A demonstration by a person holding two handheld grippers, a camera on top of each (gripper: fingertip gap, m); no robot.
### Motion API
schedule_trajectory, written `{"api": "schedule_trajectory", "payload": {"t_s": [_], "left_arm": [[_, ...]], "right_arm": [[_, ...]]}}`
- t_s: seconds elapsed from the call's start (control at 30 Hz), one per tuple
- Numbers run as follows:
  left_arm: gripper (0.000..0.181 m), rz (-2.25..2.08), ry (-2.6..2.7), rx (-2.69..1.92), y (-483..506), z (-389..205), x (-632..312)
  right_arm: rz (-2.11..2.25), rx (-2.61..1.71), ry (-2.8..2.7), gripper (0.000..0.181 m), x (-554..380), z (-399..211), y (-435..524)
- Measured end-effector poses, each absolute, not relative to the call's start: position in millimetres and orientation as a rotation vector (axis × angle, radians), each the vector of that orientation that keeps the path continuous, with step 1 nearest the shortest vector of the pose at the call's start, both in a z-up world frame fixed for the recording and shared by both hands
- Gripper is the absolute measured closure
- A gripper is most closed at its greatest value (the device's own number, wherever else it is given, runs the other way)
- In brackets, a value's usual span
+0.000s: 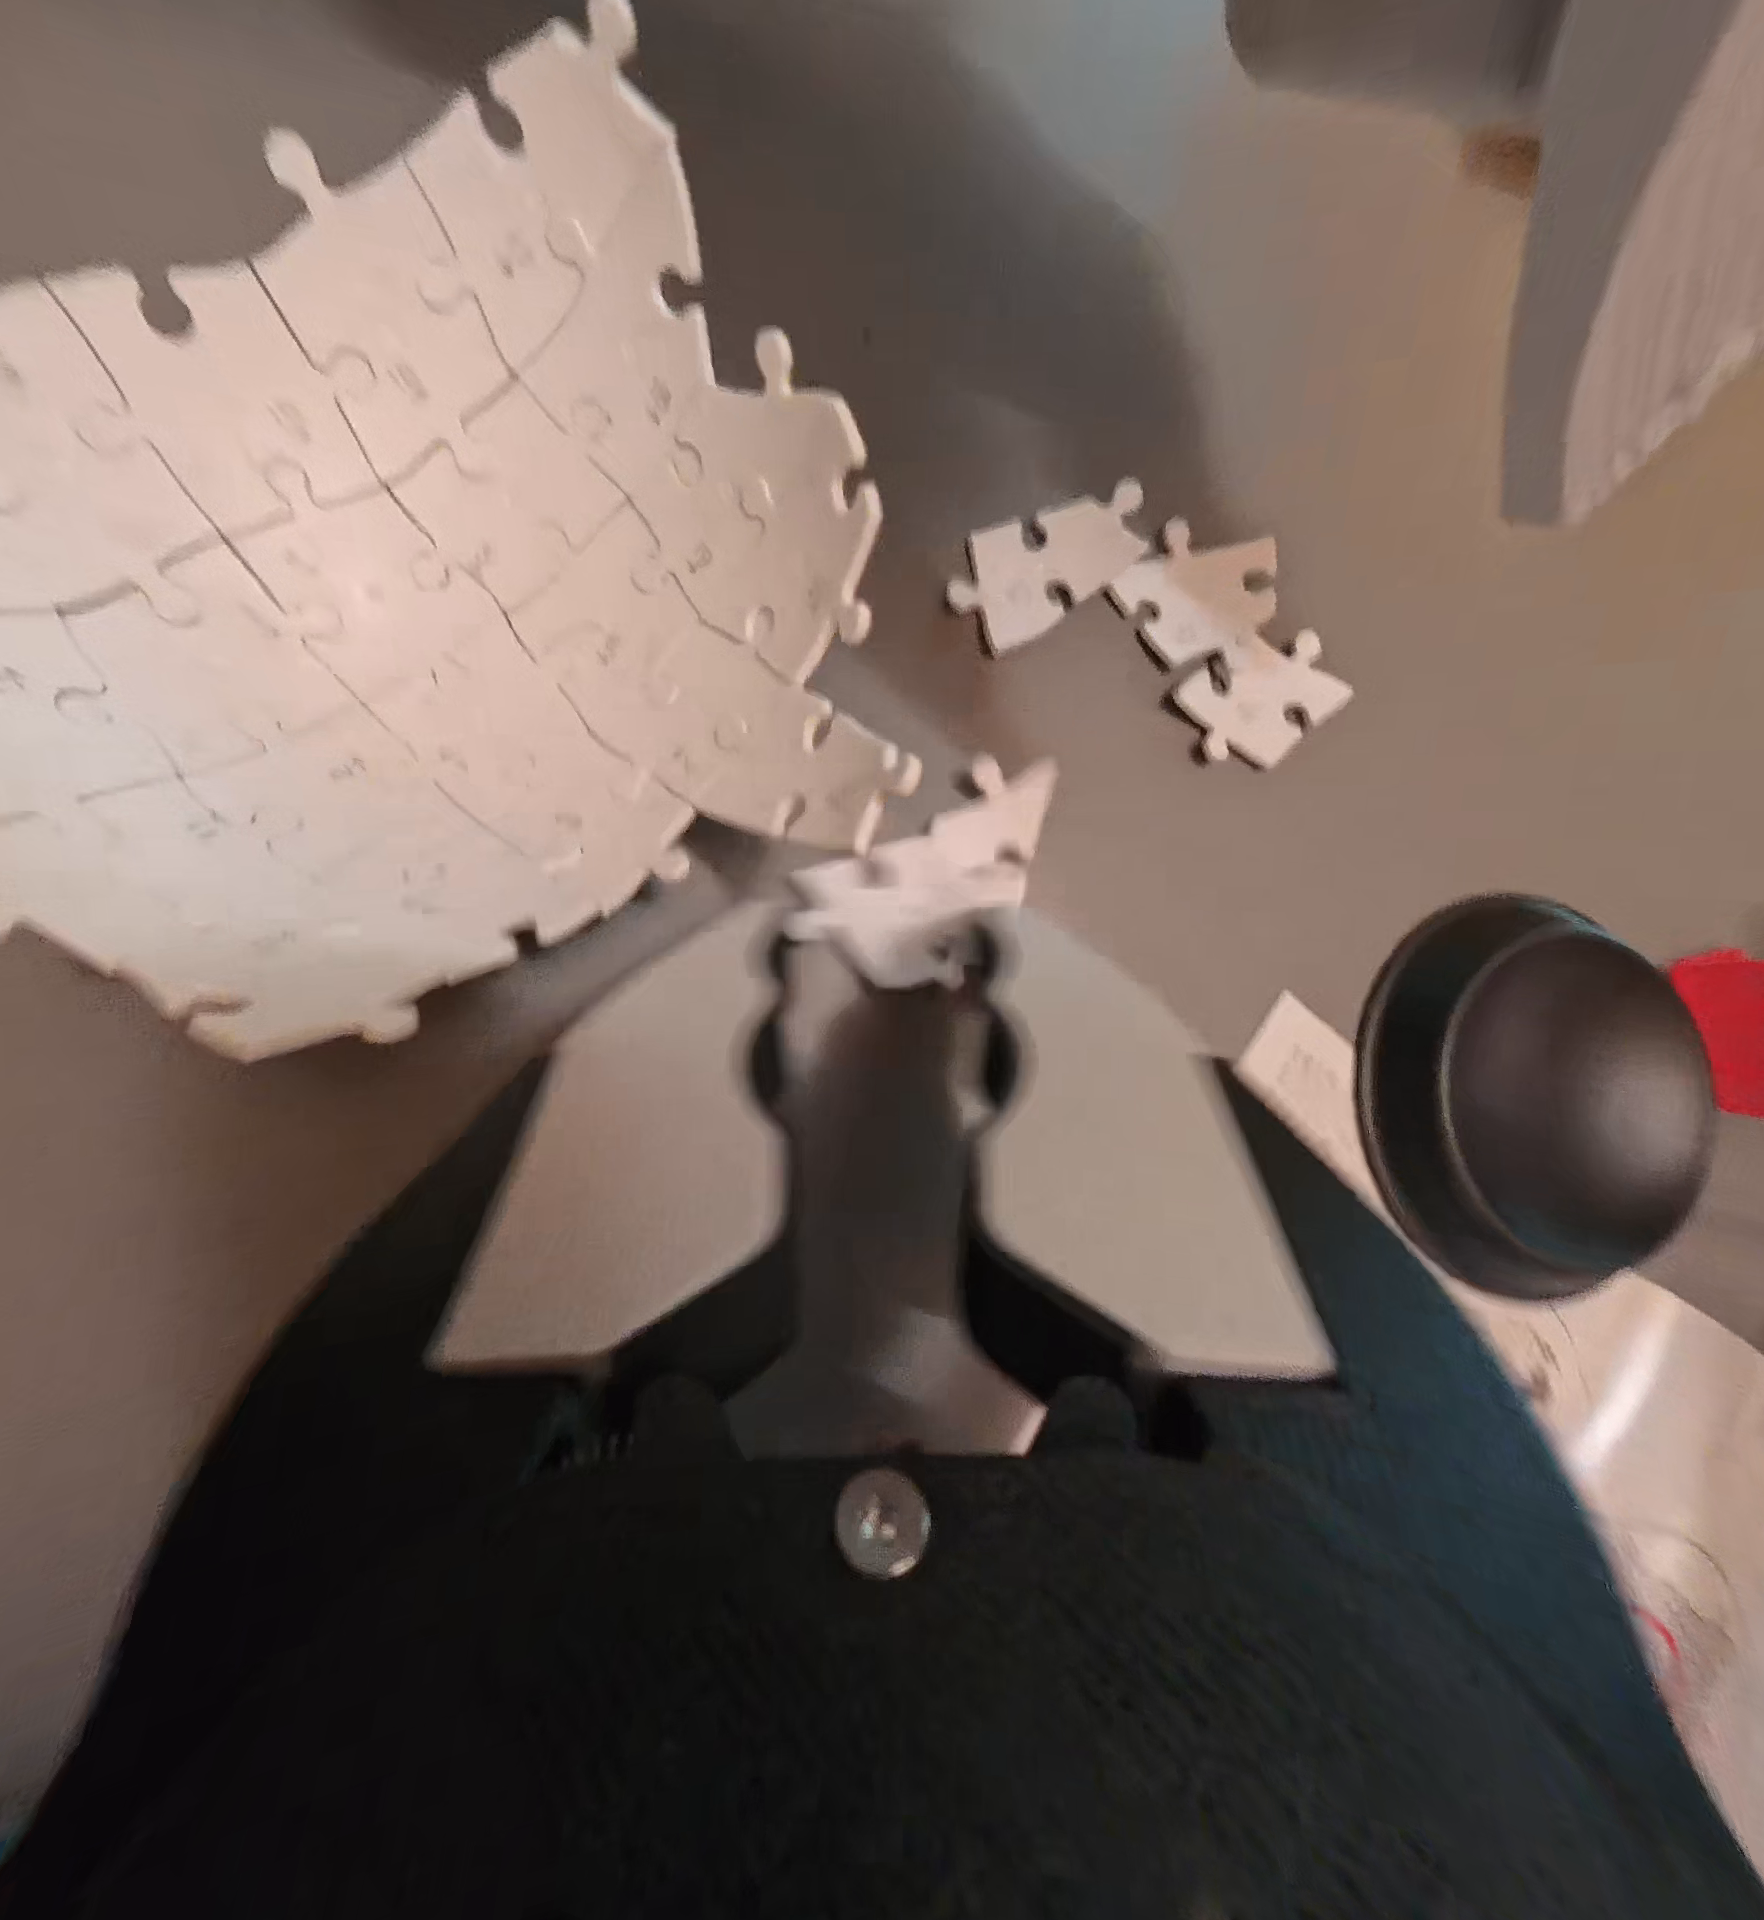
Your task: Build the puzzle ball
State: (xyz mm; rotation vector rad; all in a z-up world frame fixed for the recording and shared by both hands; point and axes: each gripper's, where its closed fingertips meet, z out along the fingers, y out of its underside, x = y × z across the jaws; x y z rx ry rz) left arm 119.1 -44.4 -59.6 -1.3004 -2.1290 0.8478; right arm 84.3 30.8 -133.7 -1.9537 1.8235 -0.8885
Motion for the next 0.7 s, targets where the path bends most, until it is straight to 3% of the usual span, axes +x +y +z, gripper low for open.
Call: {"api": "schedule_trajectory", "payload": {"t_s": [0.03,0.2,0.33,0.43,0.5,0.53,0.63,0.7], "left_arm": [[0.134,0.805,-2.095,-1.296,-37,-57,116],[0.137,0.681,-2.019,-1.291,-14,-51,101],[0.137,0.62,-2.055,-1.332,-10,-63,103],[0.137,0.617,-2.065,-1.319,-12,-63,104],[0.137,0.606,-2.068,-1.31,-12,-64,105],[0.137,0.601,-2.072,-1.309,-12,-64,105],[0.137,0.582,-2.077,-1.309,-11,-66,105],[0.137,0.578,-2.078,-1.311,-11,-67,105]], "right_arm": [[-0.889,-1.986,1.837,0.172,75,-131,29],[-1.019,-1.903,1.838,0.177,58,-106,22],[-0.889,-1.935,1.918,0.158,47,-123,25],[-0.926,-1.811,2.056,0.122,44,-125,11],[-0.887,-1.722,2.166,0.121,39,-132,2],[-0.863,-1.691,2.187,0.123,39,-136,1],[-0.783,-1.638,2.107,0.152,47,-140,13],[-0.787,-1.65,2.089,0.156,48,-140,15]]}}
